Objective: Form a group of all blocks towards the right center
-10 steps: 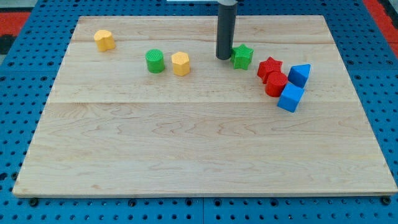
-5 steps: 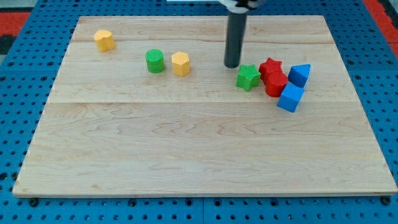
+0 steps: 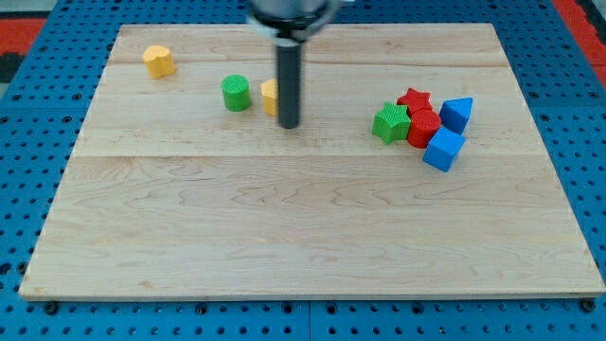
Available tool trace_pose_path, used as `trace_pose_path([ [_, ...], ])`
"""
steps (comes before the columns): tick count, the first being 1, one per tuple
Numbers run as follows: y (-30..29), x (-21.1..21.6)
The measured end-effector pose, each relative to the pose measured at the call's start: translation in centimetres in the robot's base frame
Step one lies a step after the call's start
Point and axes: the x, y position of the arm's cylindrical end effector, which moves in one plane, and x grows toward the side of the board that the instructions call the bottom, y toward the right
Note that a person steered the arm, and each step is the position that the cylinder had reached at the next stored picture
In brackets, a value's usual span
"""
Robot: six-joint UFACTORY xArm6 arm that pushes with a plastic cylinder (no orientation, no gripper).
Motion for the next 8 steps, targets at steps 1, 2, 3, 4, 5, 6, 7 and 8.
trace_pose_path([
  [1,-4.2,-3.8],
  [2,-8.3,-5.1],
  [3,-14.2,-7.2],
  [4,-14.4,-10.2],
  [5,-7.8,-8.9],
  [6,-0.8,-4.3],
  [7,5.6,-0.7],
  [8,10.9,1.4],
])
